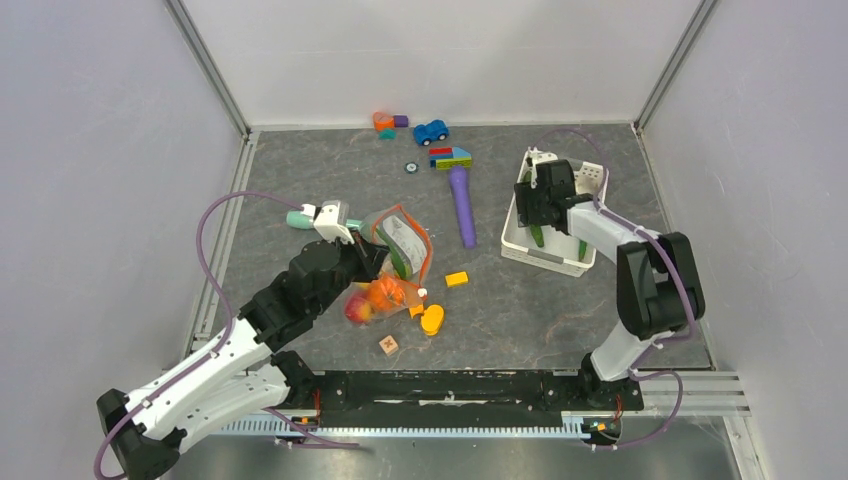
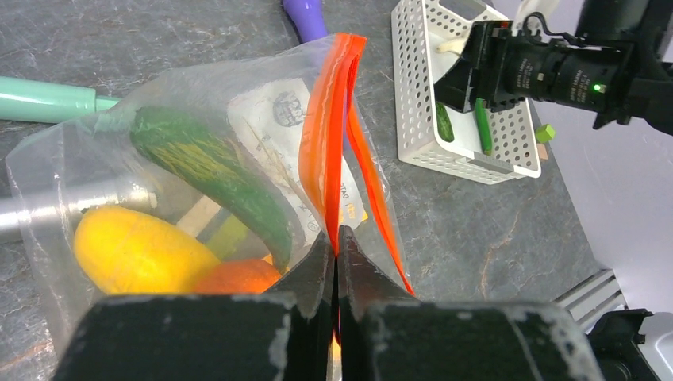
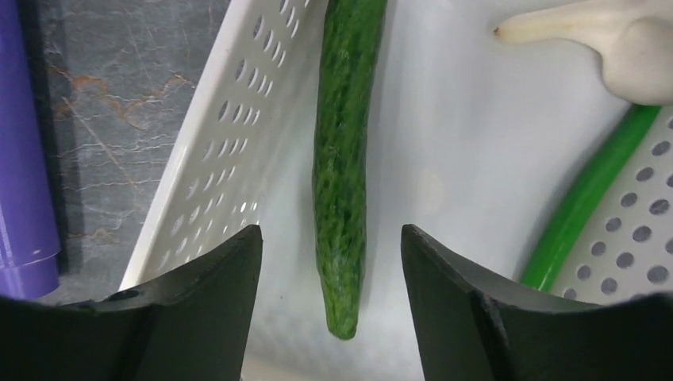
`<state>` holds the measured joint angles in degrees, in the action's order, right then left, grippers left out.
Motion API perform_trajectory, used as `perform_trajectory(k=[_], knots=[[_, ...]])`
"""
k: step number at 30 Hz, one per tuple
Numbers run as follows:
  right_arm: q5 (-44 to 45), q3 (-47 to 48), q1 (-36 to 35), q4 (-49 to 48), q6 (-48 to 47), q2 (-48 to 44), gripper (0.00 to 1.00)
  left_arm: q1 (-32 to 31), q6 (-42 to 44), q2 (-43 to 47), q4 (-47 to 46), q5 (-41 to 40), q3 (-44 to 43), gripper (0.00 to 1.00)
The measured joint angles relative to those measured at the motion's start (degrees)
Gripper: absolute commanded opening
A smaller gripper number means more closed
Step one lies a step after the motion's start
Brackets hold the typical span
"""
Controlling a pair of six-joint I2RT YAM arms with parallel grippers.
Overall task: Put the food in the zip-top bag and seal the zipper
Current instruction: Pick up the fake vegetable from the bin.
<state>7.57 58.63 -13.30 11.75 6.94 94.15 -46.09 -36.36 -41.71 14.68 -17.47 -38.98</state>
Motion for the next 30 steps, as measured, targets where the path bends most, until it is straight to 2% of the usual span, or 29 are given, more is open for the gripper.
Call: perform_trajectory(k=[9,12,15,19,22,30], knots=[[-0.72,3.06,1.22,-1.18,-2.21,7.98,0.56,0.00,0.00,-0.24,0.00,-0.04,0.00,0.02],[-0.92,3.06,1.36,-1.99,-2.34,9.35,0.46,0.00,0.00,-0.39,-0.02,-0.07,0.00,0.02],[-0.87,3.06,1.44,-2.64,-2.25,10.21,0.29,0.00,0.00,-0.68,-0.02,-0.07,0.00,0.02],[-0.87,2.54,1.60,-4.81,-1.79,10.01,0.20,0.00,0.02,-0.66,0.00,-0.09,0.00,0.02],[-0.35,0.87,1.97,-5.79,-1.66,8.33,0.16,0.00,0.00,-0.59,-0.02,-0.11,0.00,0.02],[2.36,-2.27,2.56,-7.30,-1.73,-2.84,0.15,0.00,0.00,-0.50,0.00,-0.15,0.00,0.02]])
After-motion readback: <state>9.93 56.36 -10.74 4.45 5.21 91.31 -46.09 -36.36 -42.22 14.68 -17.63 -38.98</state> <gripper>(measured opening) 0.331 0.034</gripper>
